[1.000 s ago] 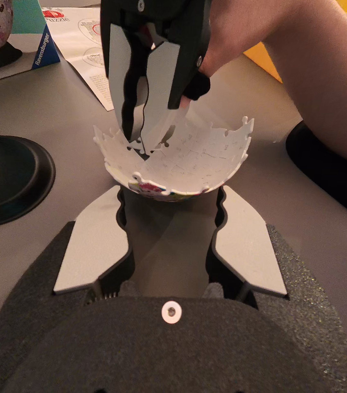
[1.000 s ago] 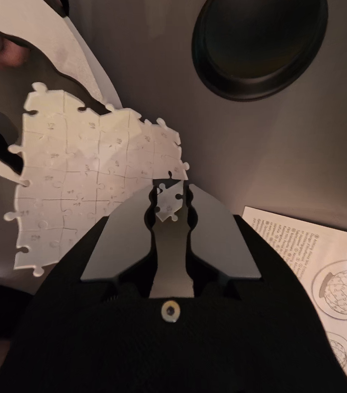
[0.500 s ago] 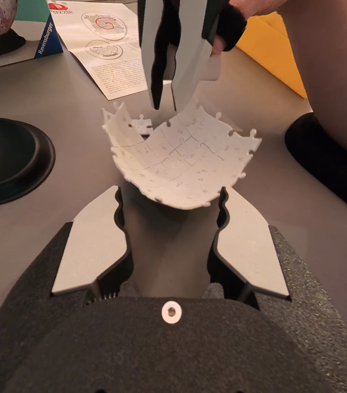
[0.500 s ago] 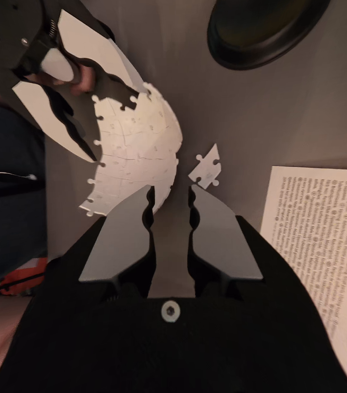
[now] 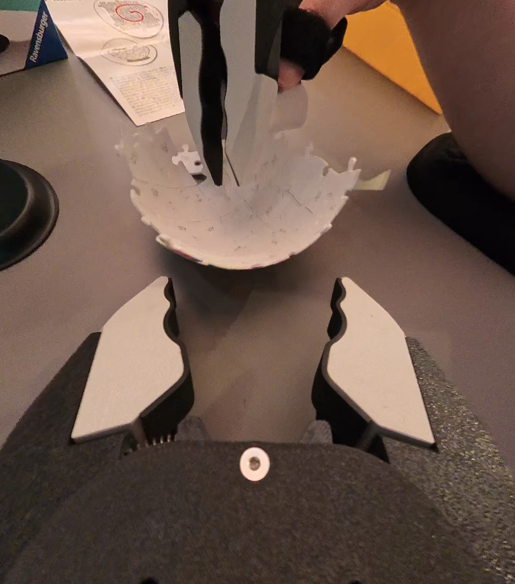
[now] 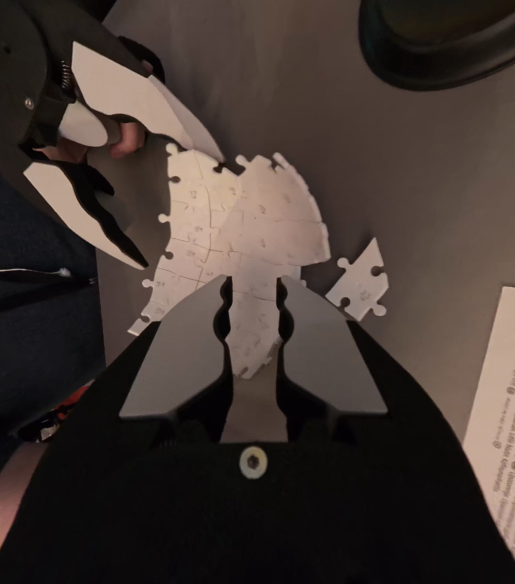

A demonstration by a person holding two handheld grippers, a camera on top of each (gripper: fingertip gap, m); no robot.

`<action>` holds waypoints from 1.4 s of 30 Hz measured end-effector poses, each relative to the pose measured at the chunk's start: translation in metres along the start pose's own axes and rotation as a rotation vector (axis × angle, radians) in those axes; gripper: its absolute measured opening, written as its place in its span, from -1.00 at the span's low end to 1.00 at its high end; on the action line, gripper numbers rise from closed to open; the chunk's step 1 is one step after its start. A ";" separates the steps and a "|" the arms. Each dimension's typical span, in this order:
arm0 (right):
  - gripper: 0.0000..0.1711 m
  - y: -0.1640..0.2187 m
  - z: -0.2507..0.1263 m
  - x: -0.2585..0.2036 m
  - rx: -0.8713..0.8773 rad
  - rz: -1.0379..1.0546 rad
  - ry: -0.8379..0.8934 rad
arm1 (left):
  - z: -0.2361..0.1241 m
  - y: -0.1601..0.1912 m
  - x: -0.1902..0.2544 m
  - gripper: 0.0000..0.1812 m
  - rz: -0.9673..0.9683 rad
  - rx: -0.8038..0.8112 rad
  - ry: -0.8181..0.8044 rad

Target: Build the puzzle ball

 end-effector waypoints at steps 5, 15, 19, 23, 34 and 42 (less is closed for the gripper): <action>-0.70 -0.008 0.008 -0.013 -0.005 -0.015 -0.004 | -0.004 0.006 0.005 0.03 0.014 -0.016 0.011; -0.74 -0.013 -0.030 -0.033 0.086 -0.168 0.254 | -0.011 0.015 0.008 0.02 -0.001 -0.040 -0.015; -0.77 -0.004 -0.065 -0.022 0.180 -0.206 0.467 | -0.017 0.016 0.004 0.00 -0.022 -0.020 -0.012; -0.69 0.009 -0.046 -0.004 0.084 -0.176 0.522 | -0.022 0.013 0.000 0.00 -0.070 0.017 0.028; -0.64 0.020 -0.014 0.010 0.063 -0.278 0.489 | -0.017 0.002 -0.005 0.01 -0.077 0.040 0.070; -0.74 0.019 -0.009 0.015 0.021 -0.328 0.437 | -0.012 0.003 -0.005 0.02 -0.071 0.033 0.067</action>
Point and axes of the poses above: each gripper's, where its closed fingertips meet, z out along the fingers, y out of its underside, x = y × z across the jaws, the point moved 9 cm from there along -z, back along the fingers, and after that the axes turned 9 degrees about -z, right-handed, at the moved point
